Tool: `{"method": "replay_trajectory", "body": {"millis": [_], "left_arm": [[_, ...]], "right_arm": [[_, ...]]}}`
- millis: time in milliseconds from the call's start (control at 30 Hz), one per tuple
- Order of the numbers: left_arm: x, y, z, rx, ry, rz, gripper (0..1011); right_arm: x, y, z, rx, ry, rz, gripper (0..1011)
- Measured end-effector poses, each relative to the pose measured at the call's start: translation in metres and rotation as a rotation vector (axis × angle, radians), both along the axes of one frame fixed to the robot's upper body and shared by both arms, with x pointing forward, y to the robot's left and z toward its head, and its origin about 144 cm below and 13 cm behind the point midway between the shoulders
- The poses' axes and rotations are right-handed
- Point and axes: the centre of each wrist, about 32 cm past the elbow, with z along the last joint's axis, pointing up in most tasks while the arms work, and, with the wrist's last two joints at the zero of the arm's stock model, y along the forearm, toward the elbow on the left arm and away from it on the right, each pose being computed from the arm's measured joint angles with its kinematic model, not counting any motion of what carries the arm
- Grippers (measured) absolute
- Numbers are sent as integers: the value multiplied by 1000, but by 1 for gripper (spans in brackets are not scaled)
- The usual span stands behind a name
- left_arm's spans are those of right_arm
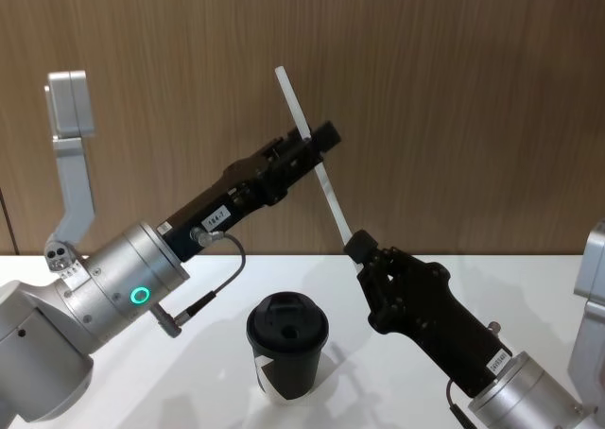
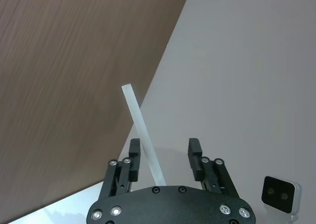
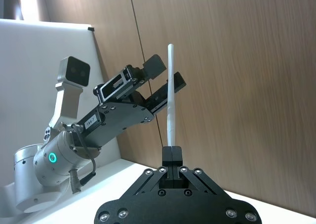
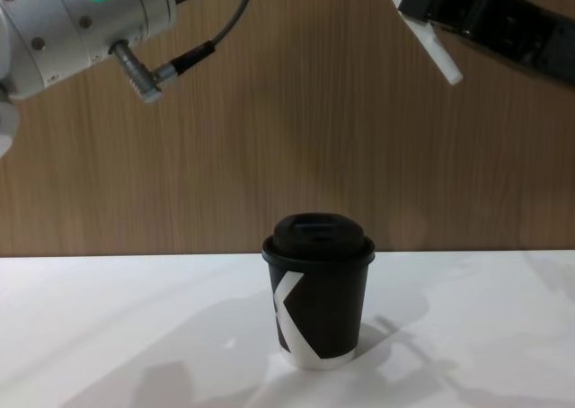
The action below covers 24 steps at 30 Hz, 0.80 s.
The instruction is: Pick up the straw with one hand, pass it to the other hand, and insert it into the cup.
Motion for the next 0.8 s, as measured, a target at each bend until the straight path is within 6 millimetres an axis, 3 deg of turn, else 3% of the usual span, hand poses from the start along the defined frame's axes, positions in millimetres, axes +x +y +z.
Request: {"method": "replay_trajectory", "body": {"millis": [567, 800], "left_arm": [[-1, 3, 0, -16, 10, 15, 94], [-2, 4, -1, -13, 16, 25, 41]], "right_arm": [[0, 0, 0, 0, 0, 0, 0], [0, 0, 0, 0, 0, 0, 0]]}}
